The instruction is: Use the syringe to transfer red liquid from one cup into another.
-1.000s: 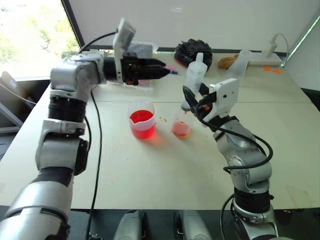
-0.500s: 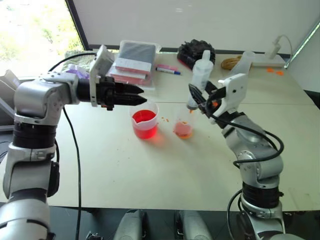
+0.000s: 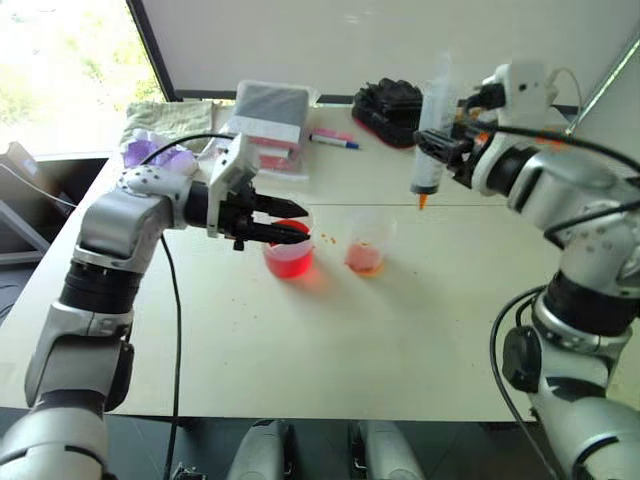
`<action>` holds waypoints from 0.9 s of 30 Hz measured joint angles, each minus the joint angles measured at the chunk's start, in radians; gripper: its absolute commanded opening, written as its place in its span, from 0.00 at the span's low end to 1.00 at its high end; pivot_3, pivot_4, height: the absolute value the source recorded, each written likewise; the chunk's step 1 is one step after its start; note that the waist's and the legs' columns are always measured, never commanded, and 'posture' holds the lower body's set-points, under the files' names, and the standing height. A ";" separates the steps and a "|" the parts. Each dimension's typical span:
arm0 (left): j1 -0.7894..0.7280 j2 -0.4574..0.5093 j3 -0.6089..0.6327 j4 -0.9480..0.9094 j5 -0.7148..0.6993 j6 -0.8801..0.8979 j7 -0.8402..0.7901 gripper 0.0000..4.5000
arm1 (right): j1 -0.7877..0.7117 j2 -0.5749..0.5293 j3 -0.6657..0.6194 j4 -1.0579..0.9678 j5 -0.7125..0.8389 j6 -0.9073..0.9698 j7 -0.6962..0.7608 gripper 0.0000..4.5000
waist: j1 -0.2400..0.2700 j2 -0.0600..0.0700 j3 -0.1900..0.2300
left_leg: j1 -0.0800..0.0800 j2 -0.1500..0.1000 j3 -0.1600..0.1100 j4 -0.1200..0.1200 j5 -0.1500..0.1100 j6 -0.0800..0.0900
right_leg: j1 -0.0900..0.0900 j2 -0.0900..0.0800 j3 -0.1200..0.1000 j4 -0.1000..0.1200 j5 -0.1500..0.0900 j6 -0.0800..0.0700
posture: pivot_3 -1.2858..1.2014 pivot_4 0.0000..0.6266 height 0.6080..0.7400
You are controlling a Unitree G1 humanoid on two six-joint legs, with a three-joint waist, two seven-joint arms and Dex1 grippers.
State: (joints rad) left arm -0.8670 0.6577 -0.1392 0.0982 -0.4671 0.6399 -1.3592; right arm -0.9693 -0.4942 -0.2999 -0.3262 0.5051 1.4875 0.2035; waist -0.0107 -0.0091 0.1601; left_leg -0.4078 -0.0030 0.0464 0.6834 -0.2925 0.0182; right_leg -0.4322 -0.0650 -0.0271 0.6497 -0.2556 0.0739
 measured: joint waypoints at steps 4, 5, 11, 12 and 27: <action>0.000 -0.002 -0.001 0.005 0.002 -0.017 0.000 0.52 | 0.023 -0.133 0.067 0.124 0.001 0.119 0.006 0.31 | 0.002 -0.001 0.000 | 0.000 -0.001 0.000 0.000 -0.002 0.003 | 0.001 -0.002 0.000 -0.002 0.000 0.000 | 0.52 0.24 1.00; 0.000 -0.002 -0.001 0.013 0.008 -0.032 0.000 0.52 | 0.048 -0.159 0.100 0.151 0.002 0.120 0.006 0.31 | 0.000 -0.001 0.000 | 0.000 -0.001 0.001 0.000 -0.002 0.003 | 0.001 -0.002 0.000 -0.002 0.000 0.000 | 0.52 0.24 1.00; -0.002 -0.018 -0.002 0.019 0.022 -0.066 0.011 0.52 | 0.089 -0.218 0.249 0.361 0.047 0.120 -0.034 0.31 | -0.007 0.000 0.000 | 0.000 0.000 0.002 0.000 -0.002 0.003 | 0.000 -0.002 0.001 -0.001 0.000 0.000 | 0.52 0.24 1.00; -0.002 -0.018 -0.001 0.019 0.023 -0.067 0.013 0.52 | 0.087 -0.222 0.263 0.389 0.055 0.120 -0.044 0.31 | -0.006 0.000 0.000 | 0.000 0.000 0.002 0.000 -0.002 0.003 | 0.000 -0.002 0.001 -0.001 0.000 0.000 | 0.52 0.24 1.00; -0.002 -0.027 0.003 0.013 0.024 -0.078 0.055 0.53 | -0.053 -0.234 0.464 0.656 0.227 0.120 -0.161 0.99 | -0.002 0.000 0.000 | 0.000 0.000 0.002 0.000 -0.002 0.003 | -0.001 -0.002 0.001 -0.001 0.000 0.000 | 0.52 0.24 1.00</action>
State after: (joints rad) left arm -0.8695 0.6304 -0.1363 0.1115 -0.4429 0.5619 -1.3045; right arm -1.0226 -0.7285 0.1639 0.3295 0.7319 1.6078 0.0425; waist -0.0130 -0.0094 0.1599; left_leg -0.4081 -0.0029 0.0483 0.6834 -0.2942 0.0212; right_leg -0.4327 -0.0675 -0.0261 0.6483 -0.2555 0.0741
